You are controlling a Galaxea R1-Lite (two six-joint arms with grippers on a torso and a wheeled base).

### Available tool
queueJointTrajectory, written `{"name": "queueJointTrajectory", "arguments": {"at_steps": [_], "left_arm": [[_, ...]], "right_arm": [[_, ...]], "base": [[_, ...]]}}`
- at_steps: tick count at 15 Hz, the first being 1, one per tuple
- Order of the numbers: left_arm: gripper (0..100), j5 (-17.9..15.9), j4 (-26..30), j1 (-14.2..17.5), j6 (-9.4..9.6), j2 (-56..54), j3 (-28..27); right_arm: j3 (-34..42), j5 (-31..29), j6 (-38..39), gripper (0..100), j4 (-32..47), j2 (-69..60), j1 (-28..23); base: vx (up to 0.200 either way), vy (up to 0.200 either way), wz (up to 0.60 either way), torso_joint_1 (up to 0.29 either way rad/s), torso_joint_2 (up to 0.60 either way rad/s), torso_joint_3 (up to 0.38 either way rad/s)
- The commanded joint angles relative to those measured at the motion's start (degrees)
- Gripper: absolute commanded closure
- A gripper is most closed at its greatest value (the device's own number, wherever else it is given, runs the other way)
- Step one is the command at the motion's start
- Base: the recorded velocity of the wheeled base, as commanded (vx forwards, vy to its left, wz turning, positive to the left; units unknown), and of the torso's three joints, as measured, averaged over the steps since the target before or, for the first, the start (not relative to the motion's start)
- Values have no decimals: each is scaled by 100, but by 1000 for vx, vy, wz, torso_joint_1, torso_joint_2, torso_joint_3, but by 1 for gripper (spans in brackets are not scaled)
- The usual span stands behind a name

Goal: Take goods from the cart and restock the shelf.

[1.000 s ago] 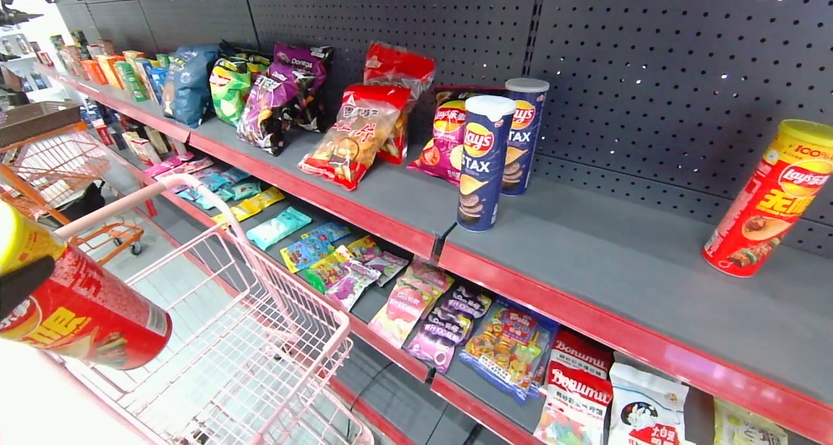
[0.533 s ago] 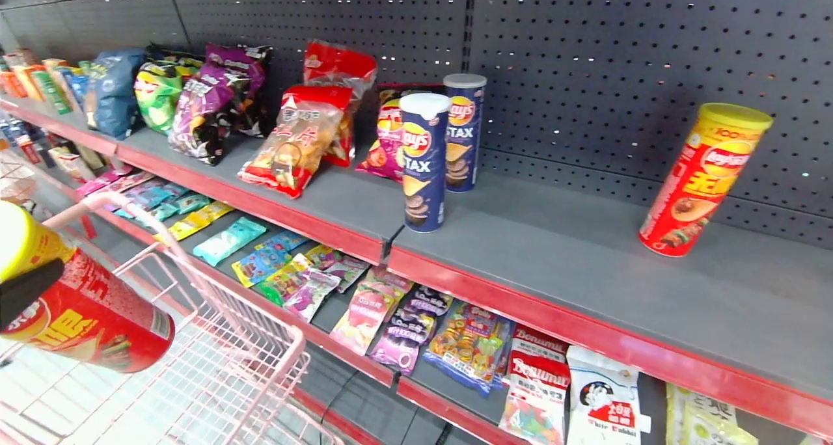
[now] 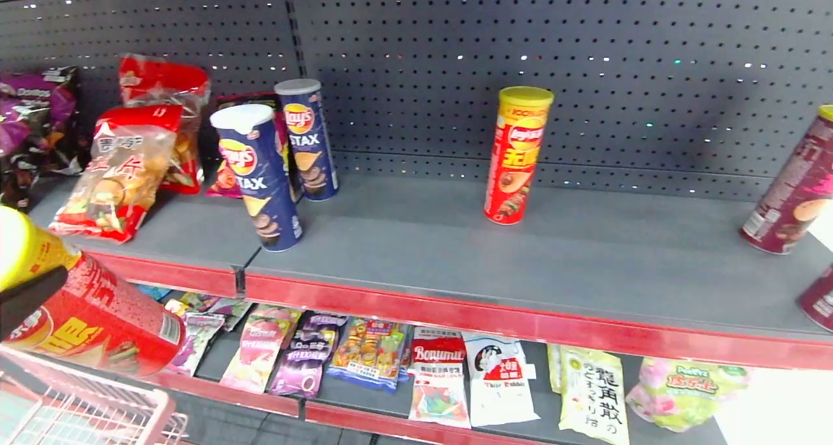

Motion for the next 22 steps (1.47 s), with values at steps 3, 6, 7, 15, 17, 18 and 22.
{"name": "queueJointTrajectory", "arguments": {"at_steps": [3,6,7,15,17,18,22], "left_arm": [[100,-144,5,-1,-17,-6,-11],[100,-223,40,-1,-34,-147,7],[100,-320,58,-1,-140,-200,7],[100,-540,1192,-1,-535,-314,-520],[100,-540,1596,-1,-535,-490,-573],[100,-540,1675,-1,-535,-542,-547],[100,-469,1719,-1,-535,-569,-468]], "right_arm": [[0,2,-1,0,-2,-1,-1],[0,2,-10,0,-2,-1,-1],[0,2,-10,0,-2,-1,-1],[0,11,-10,0,-2,-1,-1],[0,11,-10,0,-2,-1,-1],[0,2,-10,0,-2,-1,-1],[0,11,-1,0,-2,-1,-1]], "base": [[0,0,-400,5,2,5],[0,0,0,0,0,0],[0,0,0,0,0,0],[0,0,0,149,-339,-197],[0,0,0,164,-356,-200],[0,0,0,168,-364,-198],[0,0,0,159,-349,-192]]}}
